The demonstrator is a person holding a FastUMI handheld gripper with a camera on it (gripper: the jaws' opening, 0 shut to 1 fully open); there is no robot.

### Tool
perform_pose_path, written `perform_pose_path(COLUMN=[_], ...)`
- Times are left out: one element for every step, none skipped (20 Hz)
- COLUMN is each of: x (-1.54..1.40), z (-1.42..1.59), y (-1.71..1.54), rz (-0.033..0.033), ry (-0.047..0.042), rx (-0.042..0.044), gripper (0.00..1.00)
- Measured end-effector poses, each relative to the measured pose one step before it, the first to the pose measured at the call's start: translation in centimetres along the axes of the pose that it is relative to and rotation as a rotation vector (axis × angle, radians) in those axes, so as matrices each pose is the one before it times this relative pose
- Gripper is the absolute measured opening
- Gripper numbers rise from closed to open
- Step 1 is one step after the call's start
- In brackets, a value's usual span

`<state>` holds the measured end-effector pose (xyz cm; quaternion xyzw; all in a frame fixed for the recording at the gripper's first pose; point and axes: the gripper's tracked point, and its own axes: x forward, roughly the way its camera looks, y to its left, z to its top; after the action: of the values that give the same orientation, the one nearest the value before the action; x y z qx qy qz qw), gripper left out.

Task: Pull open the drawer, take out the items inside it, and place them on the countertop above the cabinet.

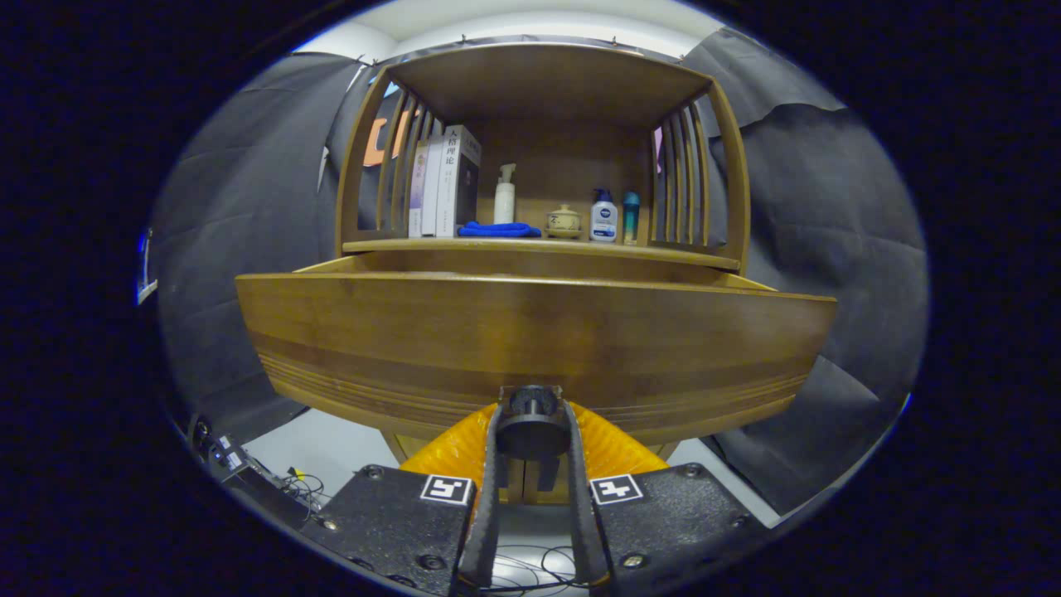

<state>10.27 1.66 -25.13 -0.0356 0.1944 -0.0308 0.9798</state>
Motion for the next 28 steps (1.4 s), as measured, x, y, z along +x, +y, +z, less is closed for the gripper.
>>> perform_pose_path(x=[0.307, -0.101, -0.049, -0.322, -0.092, -0.191, -0.261, -0.482, -0.940, -0.597, -0.732, -0.970, -0.710, -0.153, -0.451, -0.548, -0.513, -0.379, -0.326, -0.141, 0.090, 0.442, 0.608, 0.620, 0.569, 0.757, 0.714, 0.755], z=[0.106, -0.023, -0.036, -0.275, -0.070, -0.088, -0.257, -0.162, 0.206, 0.647, 0.843, 0.658, 0.912, 0.963, 1.013, 1.222, 1.307, 1.051, 0.848, 0.851, 0.943, 0.775, 0.531, 0.355, 0.230, 0.159, 0.146, 0.249], y=[0.035, -0.065, 0.014, 0.036, 0.011, -0.021, -0.244, -0.383, -0.157, 0.356, 0.018, 0.115, 0.078, 0.272, 0.317, 0.537, 0.478, 0.604, 0.556, 0.367, 0.144, -0.055, -0.121, -0.212, -0.069, -0.211, -0.240, -0.190], rz=[0.00596, 0.00983, 0.00536, 0.00136, 0.00204, -0.00481, -0.00907, -0.01109, 0.01002, 0.01713, 0.00902, 0.01360, 0.00674, 0.01192, 0.01326, 0.01936, 0.01837, 0.02357, 0.01680, 0.01667, 0.00551, 0.00135, -0.00403, -0.00406, 0.00147, -0.00363, 0.00165, 0.00084], ry=[-0.00133, 0.00444, 0.00802, 0.01114, 0.01632, 0.02307, 0.02951, 0.02986, 0.00724, -0.00373, -0.00571, -0.00652, 0.00425, -0.00454, -0.01089, -0.01654, -0.01564, -0.00969, 0.00003, -0.00801, 0.00269, 0.00806, 0.01305, 0.02256, 0.03034, 0.03615, 0.03204, 0.03558], rx=[-0.00950, -0.00854, 0.00185, 0.00154, 0.00009, -0.00672, -0.01233, -0.00988, 0.01195, 0.02160, 0.01384, 0.00310, -0.00087, 0.00224, 0.00435, 0.00543, 0.00542, 0.00651, 0.00831, 0.01093, 0.00918, 0.00709, 0.00442, -0.00630, -0.01121, -0.00371, -0.00268, -0.00366], gripper=[0.39, 0.39, 0.39, 0.39, 0.39, 0.44, 0.49, 0.53, 0.58, 0.62, 0.62, 0.72, 0.81, 0.90, 1.00, 0.99, 0.99, 0.99, 0.99, 1.00, 1.00, 1.00, 1.00, 0.99, 1.00, 1.00, 1.00, 1.00])
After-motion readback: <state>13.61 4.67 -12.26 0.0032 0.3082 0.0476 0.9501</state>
